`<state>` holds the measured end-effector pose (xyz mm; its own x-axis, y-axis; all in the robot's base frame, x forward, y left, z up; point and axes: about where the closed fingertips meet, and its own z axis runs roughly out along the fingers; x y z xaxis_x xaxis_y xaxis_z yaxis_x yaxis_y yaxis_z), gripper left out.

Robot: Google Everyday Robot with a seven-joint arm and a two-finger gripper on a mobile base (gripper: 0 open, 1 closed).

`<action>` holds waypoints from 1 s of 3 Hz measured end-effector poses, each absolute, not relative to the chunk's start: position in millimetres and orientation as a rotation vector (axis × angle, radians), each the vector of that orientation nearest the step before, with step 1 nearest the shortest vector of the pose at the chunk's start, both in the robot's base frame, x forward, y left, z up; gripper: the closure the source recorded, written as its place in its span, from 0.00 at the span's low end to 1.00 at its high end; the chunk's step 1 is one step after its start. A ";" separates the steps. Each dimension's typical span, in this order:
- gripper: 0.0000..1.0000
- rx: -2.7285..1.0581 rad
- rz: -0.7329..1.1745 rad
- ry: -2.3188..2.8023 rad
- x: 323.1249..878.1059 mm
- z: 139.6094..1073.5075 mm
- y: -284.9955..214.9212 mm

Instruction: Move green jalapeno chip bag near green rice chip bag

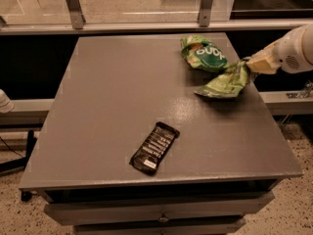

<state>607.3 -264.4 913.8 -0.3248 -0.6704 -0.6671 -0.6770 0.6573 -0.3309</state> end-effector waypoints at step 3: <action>0.60 -1.043 0.056 2.041 629.2 895.3 -242.9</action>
Offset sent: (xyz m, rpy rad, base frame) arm 0.0342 0.0284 -0.0244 0.0387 -0.0053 0.0118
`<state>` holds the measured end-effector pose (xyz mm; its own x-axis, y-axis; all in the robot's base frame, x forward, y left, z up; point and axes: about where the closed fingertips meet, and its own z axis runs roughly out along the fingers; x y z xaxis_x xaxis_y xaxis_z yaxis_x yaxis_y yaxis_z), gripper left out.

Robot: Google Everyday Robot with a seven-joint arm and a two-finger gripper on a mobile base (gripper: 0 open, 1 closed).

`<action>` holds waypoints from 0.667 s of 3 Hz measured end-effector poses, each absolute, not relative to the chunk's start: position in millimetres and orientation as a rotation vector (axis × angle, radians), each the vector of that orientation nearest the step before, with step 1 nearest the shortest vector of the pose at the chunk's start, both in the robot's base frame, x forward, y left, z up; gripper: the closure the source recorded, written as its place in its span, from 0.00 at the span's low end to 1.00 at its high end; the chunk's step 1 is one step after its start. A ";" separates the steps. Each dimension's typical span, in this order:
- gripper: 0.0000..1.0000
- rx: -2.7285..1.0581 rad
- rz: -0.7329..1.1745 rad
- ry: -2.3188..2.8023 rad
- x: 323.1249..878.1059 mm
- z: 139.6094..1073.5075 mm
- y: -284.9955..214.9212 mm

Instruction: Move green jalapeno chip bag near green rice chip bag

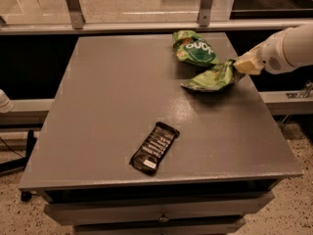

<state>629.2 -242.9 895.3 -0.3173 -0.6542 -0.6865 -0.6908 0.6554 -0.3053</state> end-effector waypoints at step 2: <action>0.13 -1.064 0.087 2.066 619.3 893.9 -246.3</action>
Offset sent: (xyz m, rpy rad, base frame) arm -0.0155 -0.0087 0.0009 0.0033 0.0545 0.0270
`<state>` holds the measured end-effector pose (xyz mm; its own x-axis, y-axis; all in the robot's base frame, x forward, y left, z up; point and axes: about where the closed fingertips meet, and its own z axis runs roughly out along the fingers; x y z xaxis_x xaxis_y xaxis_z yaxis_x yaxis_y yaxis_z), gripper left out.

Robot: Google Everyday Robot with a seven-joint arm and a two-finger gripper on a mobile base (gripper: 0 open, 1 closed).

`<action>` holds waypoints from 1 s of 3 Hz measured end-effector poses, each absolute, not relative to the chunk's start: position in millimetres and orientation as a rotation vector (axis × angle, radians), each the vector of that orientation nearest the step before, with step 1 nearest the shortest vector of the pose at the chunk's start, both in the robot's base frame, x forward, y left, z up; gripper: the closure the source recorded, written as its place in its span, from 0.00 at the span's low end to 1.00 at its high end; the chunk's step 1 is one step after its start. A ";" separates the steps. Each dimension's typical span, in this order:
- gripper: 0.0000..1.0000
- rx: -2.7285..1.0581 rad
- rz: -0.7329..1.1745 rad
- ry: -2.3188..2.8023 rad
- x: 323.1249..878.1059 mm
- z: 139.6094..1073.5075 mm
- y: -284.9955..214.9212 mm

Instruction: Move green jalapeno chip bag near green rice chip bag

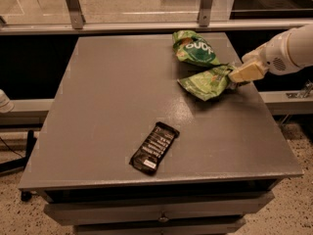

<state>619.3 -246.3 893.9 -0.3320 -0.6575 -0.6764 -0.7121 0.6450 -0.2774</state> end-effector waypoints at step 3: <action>0.00 -1.227 0.256 1.964 574.8 951.8 -258.9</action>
Offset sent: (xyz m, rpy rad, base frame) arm -0.0435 -0.0093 0.0653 0.0353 0.0446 0.2127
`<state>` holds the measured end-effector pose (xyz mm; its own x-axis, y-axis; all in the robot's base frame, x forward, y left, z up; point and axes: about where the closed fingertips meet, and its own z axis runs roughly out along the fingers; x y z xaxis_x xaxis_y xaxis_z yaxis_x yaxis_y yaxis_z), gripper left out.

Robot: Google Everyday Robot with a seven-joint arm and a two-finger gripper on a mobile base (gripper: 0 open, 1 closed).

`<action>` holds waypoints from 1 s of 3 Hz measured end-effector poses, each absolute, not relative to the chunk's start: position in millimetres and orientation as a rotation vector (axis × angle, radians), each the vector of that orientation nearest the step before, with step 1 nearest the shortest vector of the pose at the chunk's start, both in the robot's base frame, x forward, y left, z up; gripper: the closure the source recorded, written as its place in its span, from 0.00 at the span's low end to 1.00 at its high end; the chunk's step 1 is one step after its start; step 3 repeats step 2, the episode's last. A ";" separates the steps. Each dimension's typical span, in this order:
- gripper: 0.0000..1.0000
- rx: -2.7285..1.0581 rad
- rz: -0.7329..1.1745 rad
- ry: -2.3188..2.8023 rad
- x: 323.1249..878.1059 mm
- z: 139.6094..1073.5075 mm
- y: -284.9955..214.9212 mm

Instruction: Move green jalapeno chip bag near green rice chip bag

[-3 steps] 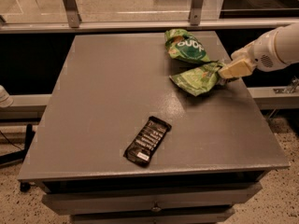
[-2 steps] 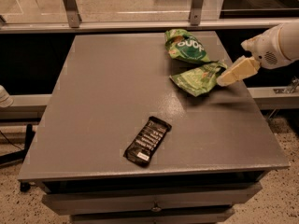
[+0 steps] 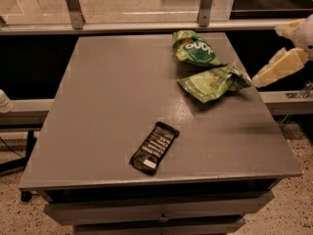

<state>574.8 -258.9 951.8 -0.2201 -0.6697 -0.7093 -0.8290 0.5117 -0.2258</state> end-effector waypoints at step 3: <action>0.00 -1.265 0.349 1.835 543.3 975.3 -270.1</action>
Offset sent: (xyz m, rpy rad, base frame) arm -0.0241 -0.0107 0.0175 0.0633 -0.0363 0.0728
